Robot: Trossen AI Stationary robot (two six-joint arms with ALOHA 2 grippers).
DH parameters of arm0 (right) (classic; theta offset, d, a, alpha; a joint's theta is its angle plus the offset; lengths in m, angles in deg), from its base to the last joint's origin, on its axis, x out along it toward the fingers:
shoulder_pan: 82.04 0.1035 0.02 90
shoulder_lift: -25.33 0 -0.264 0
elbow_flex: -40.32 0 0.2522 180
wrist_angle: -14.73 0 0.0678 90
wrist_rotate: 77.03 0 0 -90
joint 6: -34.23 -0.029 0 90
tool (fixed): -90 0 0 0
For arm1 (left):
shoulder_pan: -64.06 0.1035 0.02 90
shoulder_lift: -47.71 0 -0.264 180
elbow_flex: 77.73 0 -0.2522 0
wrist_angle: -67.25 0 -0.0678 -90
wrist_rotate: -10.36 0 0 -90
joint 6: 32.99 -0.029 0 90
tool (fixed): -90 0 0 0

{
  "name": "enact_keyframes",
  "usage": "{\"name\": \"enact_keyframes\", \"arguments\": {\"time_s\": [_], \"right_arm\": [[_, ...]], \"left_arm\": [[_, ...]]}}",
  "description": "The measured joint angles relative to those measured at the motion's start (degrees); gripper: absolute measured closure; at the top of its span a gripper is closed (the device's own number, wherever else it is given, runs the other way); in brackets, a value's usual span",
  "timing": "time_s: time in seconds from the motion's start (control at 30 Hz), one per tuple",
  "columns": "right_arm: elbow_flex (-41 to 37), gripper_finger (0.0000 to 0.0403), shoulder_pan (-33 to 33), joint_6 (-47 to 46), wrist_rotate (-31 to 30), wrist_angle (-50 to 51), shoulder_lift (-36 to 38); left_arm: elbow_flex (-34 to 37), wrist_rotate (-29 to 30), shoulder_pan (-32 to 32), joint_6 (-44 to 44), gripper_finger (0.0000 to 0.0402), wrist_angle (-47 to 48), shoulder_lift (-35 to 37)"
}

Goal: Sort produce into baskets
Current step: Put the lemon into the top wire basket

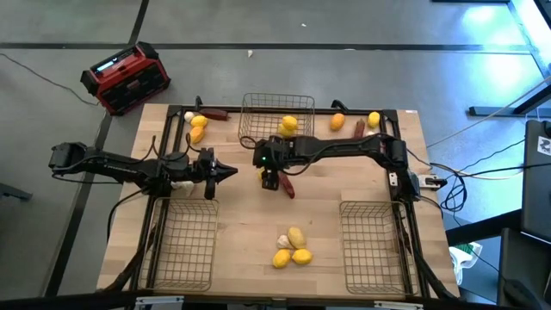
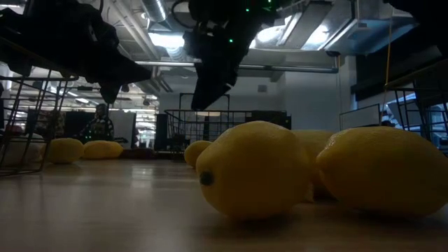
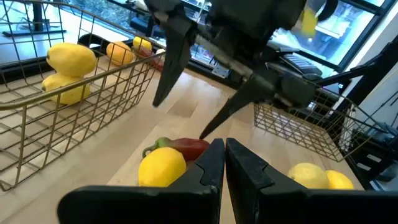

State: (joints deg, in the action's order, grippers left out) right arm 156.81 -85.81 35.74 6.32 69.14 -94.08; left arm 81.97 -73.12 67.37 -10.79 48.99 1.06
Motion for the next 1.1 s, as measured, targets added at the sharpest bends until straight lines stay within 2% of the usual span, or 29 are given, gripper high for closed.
{"name": "enact_keyframes", "arguments": {"time_s": [0.7, 1.1], "right_arm": [[-0.3, 0.0134, 0.1, -2.6, 2.2, -2.0, -6.3], [-0.3, 0.0134, 0.0, -2.8, 2.3, -1.9, -6.9]], "left_arm": [[0.0, 0.1, 0.0, 0.0, 0.0389, -0.1, 0.0], [0.0, 0.1, 0.0, 0.2, 0.0389, -0.4, 0.0]]}}
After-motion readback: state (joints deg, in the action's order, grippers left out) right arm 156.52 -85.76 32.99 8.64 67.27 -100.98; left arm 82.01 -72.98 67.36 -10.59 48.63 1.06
